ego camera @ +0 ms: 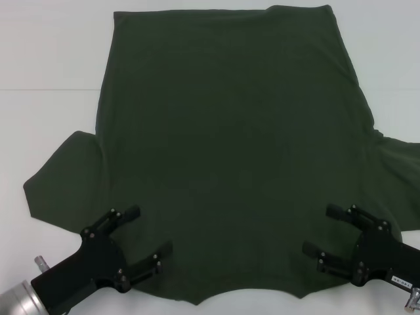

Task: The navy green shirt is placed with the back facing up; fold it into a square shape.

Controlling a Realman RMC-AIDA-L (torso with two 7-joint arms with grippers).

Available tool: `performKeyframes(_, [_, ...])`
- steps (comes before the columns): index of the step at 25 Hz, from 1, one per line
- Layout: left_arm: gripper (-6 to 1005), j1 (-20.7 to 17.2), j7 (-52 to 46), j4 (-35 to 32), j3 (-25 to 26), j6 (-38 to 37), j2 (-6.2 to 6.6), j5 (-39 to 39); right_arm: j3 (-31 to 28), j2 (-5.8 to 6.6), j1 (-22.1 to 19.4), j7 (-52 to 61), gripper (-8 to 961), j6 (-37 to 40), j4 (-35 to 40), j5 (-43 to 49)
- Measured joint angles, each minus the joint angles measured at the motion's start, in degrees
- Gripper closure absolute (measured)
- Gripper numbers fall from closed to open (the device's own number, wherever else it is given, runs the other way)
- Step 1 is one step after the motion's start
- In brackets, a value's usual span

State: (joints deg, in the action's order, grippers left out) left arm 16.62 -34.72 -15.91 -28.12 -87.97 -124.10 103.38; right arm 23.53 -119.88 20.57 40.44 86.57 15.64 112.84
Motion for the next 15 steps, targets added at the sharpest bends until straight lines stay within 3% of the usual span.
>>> performKeyframes(15, [121,0.07,-0.14,0.00,0.00,0.35,0.00,0.16,0.11,0.00,0.00,-0.02,38,0.01,0.00,0.00])
